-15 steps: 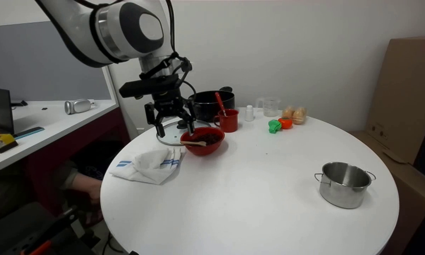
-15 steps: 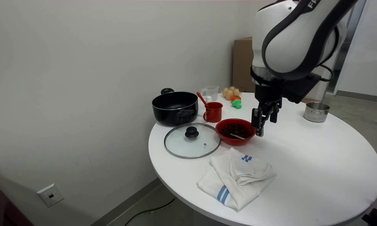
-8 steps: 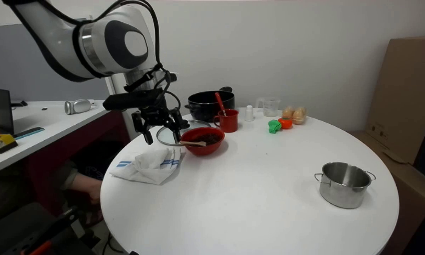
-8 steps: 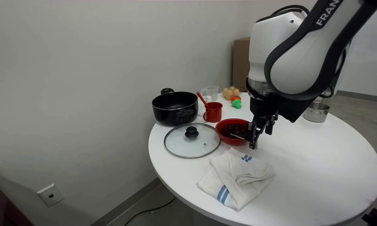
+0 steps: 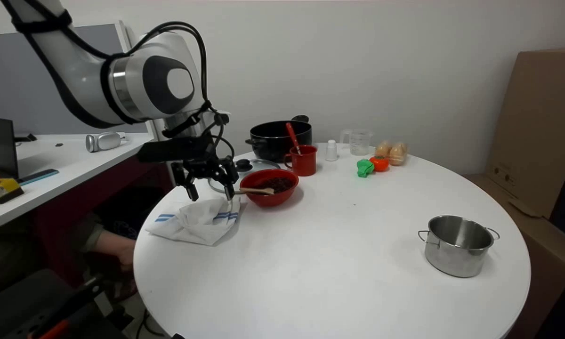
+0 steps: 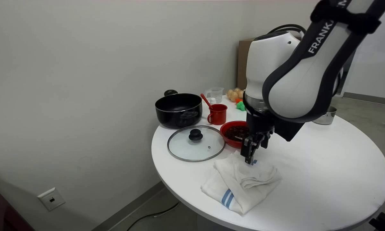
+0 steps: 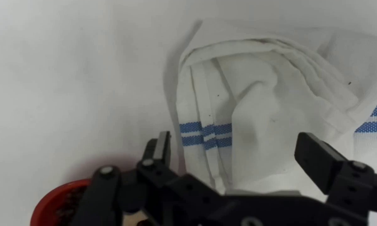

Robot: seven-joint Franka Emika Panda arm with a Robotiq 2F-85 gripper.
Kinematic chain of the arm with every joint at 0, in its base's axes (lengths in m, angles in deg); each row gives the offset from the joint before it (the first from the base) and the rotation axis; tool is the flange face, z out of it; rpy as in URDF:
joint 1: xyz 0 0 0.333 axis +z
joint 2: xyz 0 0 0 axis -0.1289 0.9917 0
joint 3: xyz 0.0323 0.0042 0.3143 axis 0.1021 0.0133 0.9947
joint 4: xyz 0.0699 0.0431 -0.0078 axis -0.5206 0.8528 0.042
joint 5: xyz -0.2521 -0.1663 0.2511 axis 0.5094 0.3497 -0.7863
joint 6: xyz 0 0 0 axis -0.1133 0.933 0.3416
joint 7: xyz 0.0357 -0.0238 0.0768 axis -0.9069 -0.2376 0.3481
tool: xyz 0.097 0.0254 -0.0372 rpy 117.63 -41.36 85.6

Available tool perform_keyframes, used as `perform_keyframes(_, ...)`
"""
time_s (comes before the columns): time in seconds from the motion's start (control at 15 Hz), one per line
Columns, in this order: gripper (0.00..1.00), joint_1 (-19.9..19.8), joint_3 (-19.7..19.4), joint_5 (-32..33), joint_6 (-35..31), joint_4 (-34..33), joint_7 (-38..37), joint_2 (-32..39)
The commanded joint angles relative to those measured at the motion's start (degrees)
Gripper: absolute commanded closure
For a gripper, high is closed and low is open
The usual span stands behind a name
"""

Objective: Move the silver pot to the right side of the table, use the white and blue towel to wipe the table

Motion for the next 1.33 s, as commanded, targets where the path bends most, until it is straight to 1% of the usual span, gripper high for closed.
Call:
perform_keyframes(0.0,0.08,1.02,-0.03,-0.95,-1.60,-2.61,0.44,4.40)
perform_keyframes(0.07,0.27,0.82,0.28,-1.56,-1.62,-2.94,0.99,5.20)
perform_keyframes(0.13,0.28,0.90,0.22,-1.70,-1.62,-3.25,1.09,5.83)
perform_keyframes(0.27,0.42,0.99,-0.17,-1.70,-1.88,-3.54,0.88,6.64)
perform_keyframes(0.47,0.66,0.29,0.01,-2.38,-2.35,-3.50,1.57,7.01)
perform_keyframes(0.6,0.80,-0.09,0.24,-2.93,-2.76,-3.32,2.00,7.09)
perform_keyframes(0.67,0.89,-0.12,0.21,-3.01,-3.04,-3.12,2.10,7.14)
perform_keyframes(0.8,1.00,-0.32,0.15,-2.99,-3.60,-2.68,2.42,7.14)
perform_keyframes(1.0,1.00,-1.43,0.59,-3.58,-4.02,-2.09,3.64,6.87)
perform_keyframes(1.07,0.74,-2.23,1.14,-4.27,-3.86,-2.01,4.46,6.88)
perform_keyframes(1.13,0.73,-2.59,1.32,-4.70,-3.75,-1.95,4.92,6.90)
perform_keyframes(1.27,0.60,-3.48,2.12,-5.83,-3.40,-1.79,6.37,6.83)
